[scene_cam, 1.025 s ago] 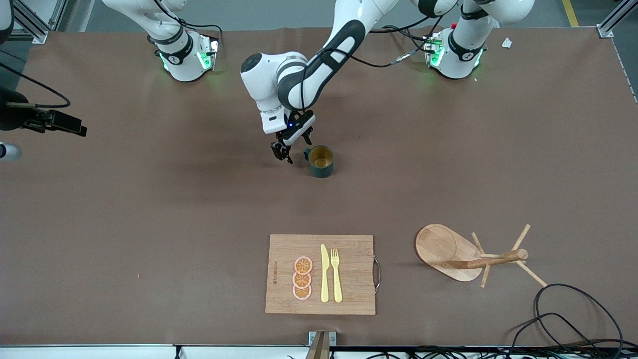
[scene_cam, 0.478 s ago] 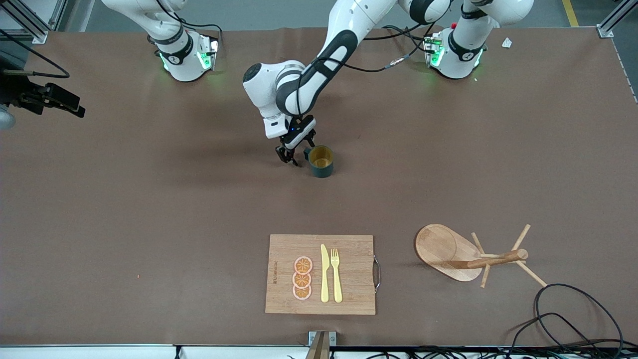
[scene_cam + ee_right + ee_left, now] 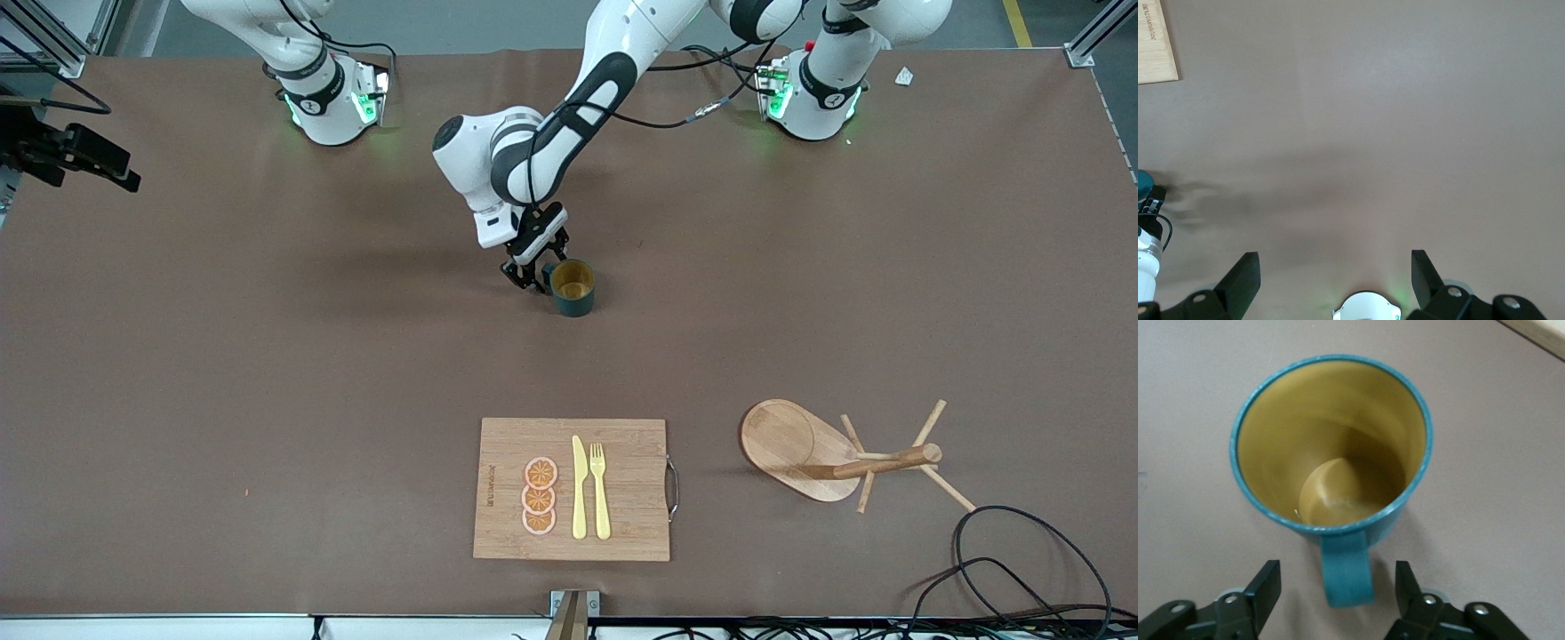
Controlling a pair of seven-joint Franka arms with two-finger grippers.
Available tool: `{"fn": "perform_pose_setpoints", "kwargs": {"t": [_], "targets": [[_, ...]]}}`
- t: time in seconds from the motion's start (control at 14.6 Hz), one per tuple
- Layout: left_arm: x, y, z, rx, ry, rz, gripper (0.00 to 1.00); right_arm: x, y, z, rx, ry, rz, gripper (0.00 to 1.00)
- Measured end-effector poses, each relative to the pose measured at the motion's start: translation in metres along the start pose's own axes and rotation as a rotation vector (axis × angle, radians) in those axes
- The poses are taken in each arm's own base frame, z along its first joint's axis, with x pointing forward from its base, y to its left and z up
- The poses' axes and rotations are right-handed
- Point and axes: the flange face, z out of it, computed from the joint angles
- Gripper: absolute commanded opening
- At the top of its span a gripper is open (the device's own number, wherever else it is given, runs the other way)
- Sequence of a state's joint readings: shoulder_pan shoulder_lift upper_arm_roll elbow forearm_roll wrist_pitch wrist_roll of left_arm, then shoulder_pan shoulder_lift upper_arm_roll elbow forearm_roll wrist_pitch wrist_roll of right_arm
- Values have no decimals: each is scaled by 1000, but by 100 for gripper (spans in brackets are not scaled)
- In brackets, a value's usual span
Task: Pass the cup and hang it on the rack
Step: 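Lower the left gripper and grasp the mug handle, then lift the mug with the left gripper and carry it to the rack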
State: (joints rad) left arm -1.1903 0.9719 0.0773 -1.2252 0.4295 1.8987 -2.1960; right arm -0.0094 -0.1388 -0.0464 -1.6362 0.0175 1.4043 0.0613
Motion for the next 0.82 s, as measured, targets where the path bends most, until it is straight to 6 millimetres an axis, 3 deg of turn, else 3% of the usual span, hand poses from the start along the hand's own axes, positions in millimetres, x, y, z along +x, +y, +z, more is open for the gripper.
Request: {"fn": "perform_pose_setpoints", "kwargs": {"t": [0.21,0.34,0.55,0.82], "targets": [[2,2,-3,-7,-2,-5,24,-4,24,-6,27,5,23,100],[2,3,-5,-9,-3,-6,7,-4,26,-17,33,33,17,100],[2,4,-6,-13,-5,-7,0,1,17,-33,29,59,1,100],[15,11,-19,-34,-7,-6,0,14,12,-32,23,42,-5,100]]}}
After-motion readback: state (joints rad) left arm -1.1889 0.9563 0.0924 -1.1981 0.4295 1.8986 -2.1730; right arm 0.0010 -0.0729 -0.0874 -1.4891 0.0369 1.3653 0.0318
